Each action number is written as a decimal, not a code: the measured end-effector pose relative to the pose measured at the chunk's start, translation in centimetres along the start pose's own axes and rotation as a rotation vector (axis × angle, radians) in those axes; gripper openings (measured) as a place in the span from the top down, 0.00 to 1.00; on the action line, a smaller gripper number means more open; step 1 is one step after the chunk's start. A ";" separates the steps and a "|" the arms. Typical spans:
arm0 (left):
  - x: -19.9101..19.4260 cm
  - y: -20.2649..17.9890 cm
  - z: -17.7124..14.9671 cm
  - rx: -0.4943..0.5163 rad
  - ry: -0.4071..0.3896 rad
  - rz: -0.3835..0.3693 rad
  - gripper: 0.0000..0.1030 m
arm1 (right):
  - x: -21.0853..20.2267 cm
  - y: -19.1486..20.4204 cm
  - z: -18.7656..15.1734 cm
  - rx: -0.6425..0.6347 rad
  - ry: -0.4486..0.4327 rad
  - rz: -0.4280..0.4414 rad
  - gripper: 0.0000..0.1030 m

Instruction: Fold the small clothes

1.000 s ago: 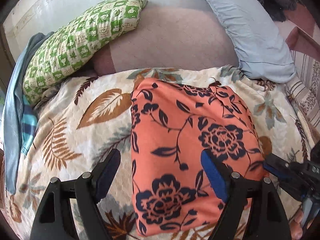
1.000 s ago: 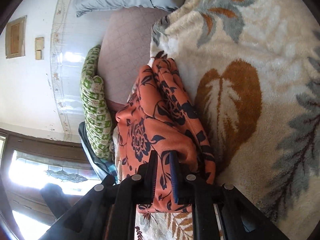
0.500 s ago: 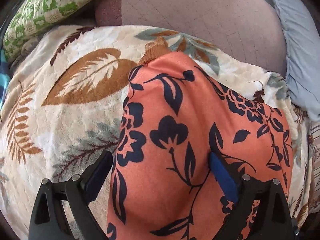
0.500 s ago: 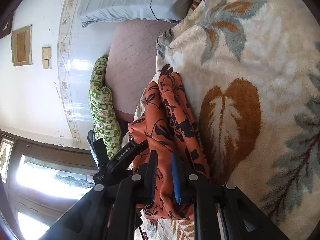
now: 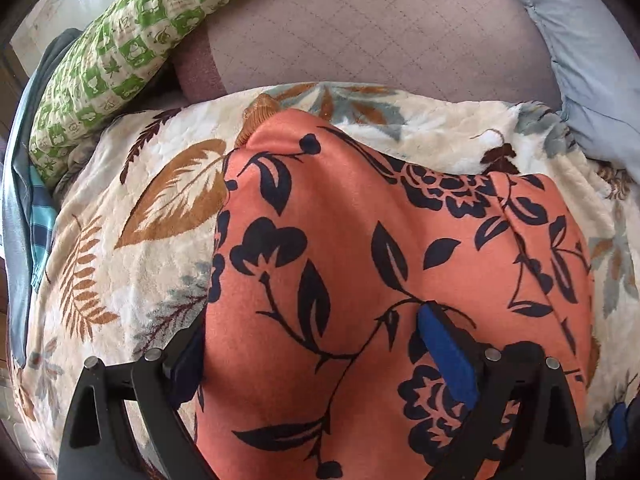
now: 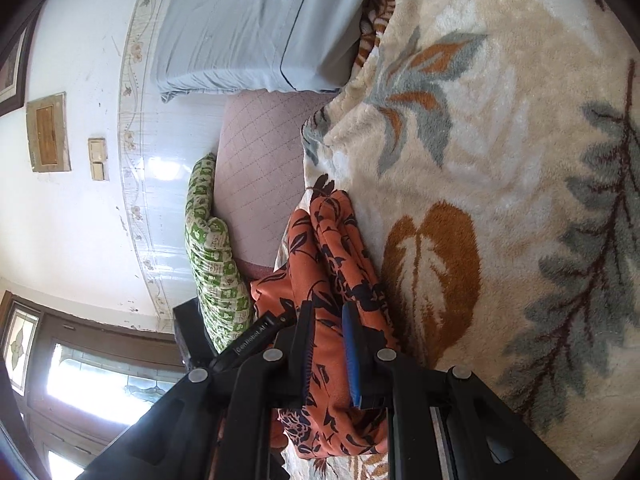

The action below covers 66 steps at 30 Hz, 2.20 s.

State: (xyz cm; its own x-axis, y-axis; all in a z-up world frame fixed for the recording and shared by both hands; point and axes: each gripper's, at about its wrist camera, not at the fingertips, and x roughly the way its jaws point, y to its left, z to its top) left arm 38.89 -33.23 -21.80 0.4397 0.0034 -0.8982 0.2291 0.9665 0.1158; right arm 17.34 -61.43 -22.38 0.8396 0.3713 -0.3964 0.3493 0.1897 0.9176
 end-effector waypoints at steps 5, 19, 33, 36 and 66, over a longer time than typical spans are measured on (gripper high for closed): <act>0.5 4.8 -1.2 -0.224 0.102 -0.204 0.05 | 0.6 0.7 -0.1 -0.026 0.027 0.031 0.84; -6.9 -4.3 0.7 0.118 -0.133 -0.244 0.05 | 5.7 -0.8 -2.9 0.000 0.288 -0.101 0.86; 0.7 -11.3 0.6 0.316 -0.054 -0.115 0.00 | 1.0 -3.5 0.4 0.111 0.074 -0.071 0.83; -2.2 -8.5 -0.1 0.267 -0.117 -0.238 0.01 | 1.0 -2.7 0.2 0.076 0.064 -0.072 0.83; -1.0 6.5 -6.5 -0.074 0.043 -0.490 0.01 | 6.6 0.2 -2.8 -0.103 0.205 -0.131 0.09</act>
State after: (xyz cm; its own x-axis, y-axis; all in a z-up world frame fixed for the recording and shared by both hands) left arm 34.33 -25.33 -22.87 0.2594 -0.4473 -0.8560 0.3369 0.8725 -0.3538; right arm 21.83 -56.41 -24.96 0.6846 0.5122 -0.5186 0.3965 0.3354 0.8546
